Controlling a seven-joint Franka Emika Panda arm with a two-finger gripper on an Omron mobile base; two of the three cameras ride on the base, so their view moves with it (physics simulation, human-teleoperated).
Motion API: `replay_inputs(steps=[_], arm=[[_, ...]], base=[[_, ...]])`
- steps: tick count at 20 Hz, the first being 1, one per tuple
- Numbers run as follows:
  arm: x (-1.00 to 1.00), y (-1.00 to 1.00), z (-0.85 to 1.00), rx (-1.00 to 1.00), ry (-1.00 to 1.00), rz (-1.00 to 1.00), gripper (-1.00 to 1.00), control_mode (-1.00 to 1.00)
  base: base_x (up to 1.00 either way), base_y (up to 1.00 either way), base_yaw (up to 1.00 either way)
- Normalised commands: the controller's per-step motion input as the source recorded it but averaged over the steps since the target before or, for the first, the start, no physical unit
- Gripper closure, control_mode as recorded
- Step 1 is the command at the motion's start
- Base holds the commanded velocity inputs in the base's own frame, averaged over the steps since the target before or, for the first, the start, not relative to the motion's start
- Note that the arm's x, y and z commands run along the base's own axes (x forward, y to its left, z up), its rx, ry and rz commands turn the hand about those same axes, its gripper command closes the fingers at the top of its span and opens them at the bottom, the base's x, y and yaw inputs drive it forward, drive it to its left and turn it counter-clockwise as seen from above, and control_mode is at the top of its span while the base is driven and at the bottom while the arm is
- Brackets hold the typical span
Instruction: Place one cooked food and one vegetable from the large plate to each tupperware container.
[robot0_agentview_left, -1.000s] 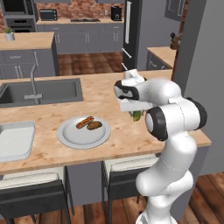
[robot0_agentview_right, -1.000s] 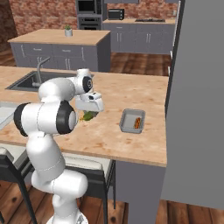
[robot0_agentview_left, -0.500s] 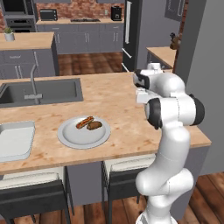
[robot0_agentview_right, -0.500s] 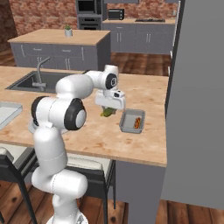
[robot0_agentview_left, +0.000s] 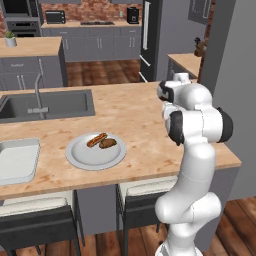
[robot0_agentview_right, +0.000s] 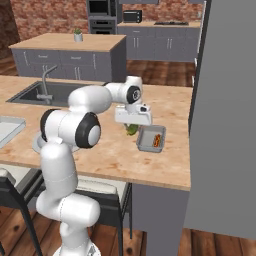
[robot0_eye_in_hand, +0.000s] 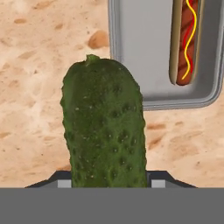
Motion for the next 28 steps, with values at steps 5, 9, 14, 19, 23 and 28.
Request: replay_inputs(steps=[5,9,14,19,23,28], arm=[[0.26,-0.48,-0.11,0.08,-0.01,0.12,1.0,-1.0],[0.42,-0.4,0.0,0.14,0.0,0.0,1.0,-1.0],[0.26,-0.06,-0.05,0.03,0.0,0.0,1.0,-1.0],[0.21,0.0,-0.38,0.0,0.01,-0.02,1.0,-1.0],[0.17,0.0,-0.39,0.0,0.0,0.0,1.0,-1.0],[0.17,0.0,-0.34,0.0,-0.01,0.0,1.0,-1.0]], base=[[0.0,0.0,0.0],[0.0,0.0,0.0],[0.0,0.0,0.0],[0.0,0.0,0.0],[0.0,0.0,0.0],[0.0,0.0,0.0]])
